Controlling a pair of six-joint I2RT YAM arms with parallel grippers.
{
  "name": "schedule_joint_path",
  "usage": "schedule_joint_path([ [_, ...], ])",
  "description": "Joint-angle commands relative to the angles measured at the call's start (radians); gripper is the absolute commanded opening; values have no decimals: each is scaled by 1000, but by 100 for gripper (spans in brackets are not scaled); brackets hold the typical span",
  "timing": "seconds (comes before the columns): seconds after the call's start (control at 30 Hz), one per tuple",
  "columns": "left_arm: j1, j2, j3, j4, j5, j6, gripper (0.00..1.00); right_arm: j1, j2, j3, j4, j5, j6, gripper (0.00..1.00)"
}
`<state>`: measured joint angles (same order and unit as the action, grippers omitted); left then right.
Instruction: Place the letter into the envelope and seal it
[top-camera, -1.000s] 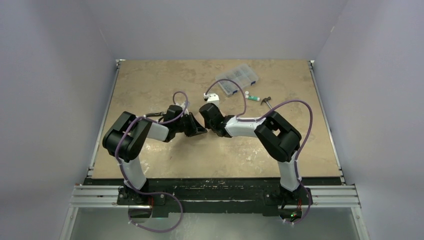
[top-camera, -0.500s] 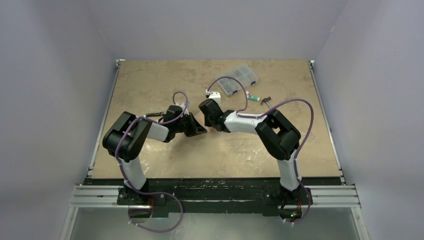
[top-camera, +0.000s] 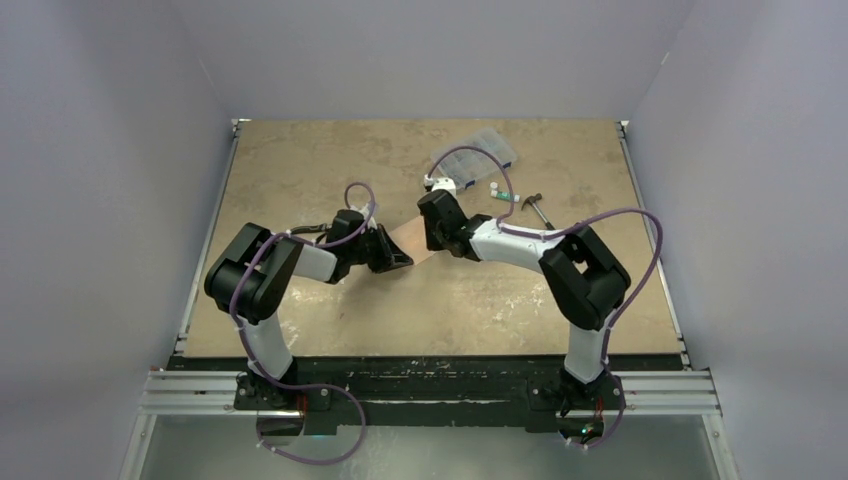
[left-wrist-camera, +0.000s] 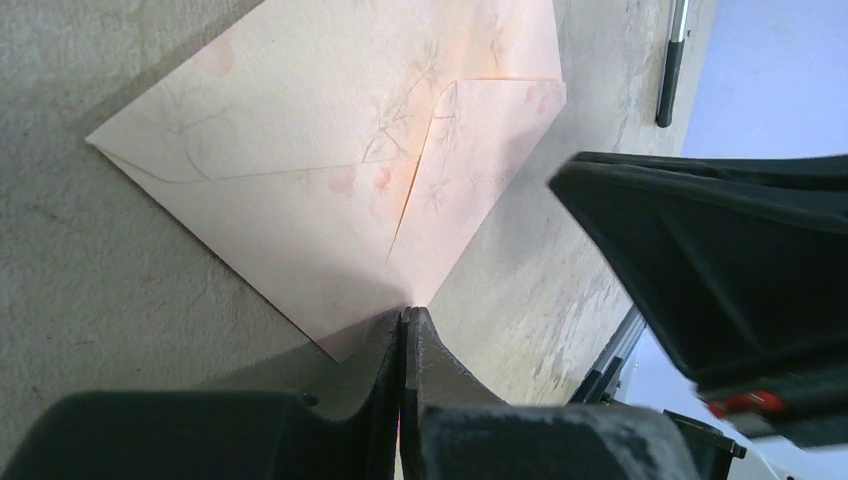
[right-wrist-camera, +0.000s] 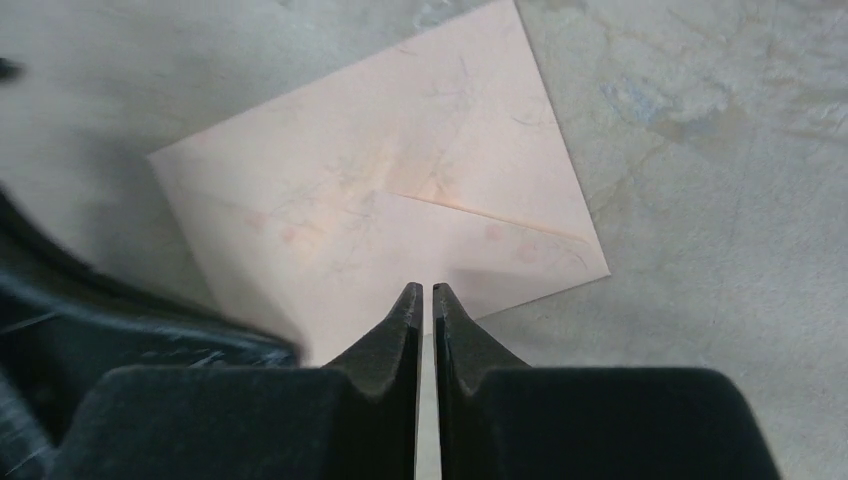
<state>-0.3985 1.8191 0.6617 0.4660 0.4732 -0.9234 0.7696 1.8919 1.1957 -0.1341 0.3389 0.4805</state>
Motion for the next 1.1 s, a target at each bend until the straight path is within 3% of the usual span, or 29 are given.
schedule_joint_path([
  [0.0,13,46,-26,-201,-96,78,0,8,-74,-15,83,-139,-82,10],
  [0.17,14,48,-21,-207,-94,83,0,10,-20,9,95,-213,-87,13],
  [0.47,13,47,-23,-215,-92,90,0,13,69,46,71,-190,-80,14],
  [0.87,13,29,-39,-221,-101,98,0,13,226,199,-144,29,0,14],
  [1.07,13,29,-43,-215,-105,94,0,12,253,204,-145,66,-10,14],
])
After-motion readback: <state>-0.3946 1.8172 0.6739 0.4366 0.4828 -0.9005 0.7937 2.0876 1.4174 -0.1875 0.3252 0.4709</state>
